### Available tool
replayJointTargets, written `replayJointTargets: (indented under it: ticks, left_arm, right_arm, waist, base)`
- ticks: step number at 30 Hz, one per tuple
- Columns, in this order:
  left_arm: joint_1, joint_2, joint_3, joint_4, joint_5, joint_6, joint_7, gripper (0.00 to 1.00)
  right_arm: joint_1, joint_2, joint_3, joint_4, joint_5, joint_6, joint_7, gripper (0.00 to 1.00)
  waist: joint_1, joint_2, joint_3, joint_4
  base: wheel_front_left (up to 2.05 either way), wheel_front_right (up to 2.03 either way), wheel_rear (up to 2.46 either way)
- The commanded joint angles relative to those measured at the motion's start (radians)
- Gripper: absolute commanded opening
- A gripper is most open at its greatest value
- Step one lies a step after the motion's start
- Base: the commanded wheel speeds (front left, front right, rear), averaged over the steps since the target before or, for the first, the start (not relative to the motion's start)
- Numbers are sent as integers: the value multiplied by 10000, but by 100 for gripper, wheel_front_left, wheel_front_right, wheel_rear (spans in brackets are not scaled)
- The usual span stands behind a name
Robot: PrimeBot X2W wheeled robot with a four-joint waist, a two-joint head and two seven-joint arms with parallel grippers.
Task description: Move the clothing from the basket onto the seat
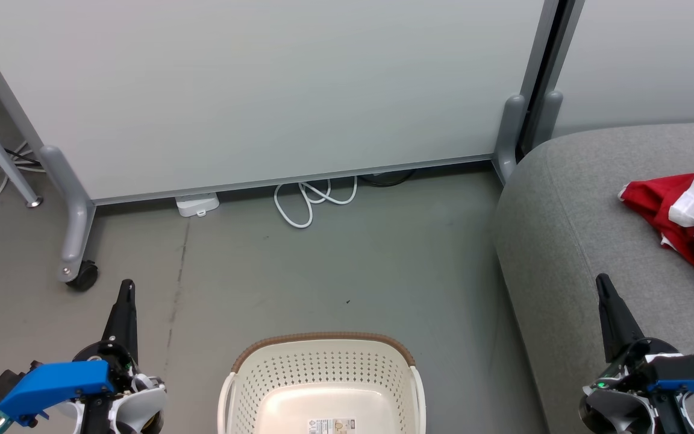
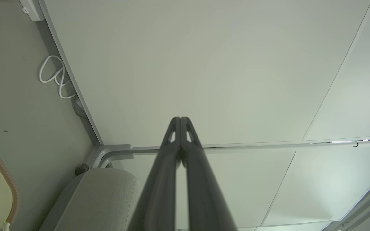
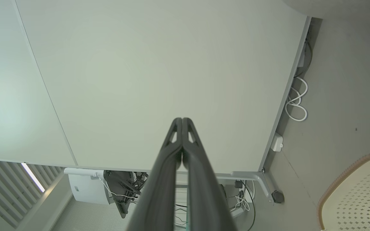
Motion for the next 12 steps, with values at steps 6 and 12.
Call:
replayJointTargets:
  ticks: [6, 12]
  left_arm:
    - [-97, -12, 31, -38, -23, -32, 35, 0]
    - [-97, -12, 30, -38, -24, -32, 35, 0]
  right_arm:
    - [-103, -62, -17, -34, 27, 7, 36, 0]
    - [-103, -61, -16, -34, 27, 7, 36, 0]
  waist:
    - [0, 0, 0, 1]
    - [0, 0, 0, 1]
  base:
    - [0, 0, 0]
    - [0, 0, 0]
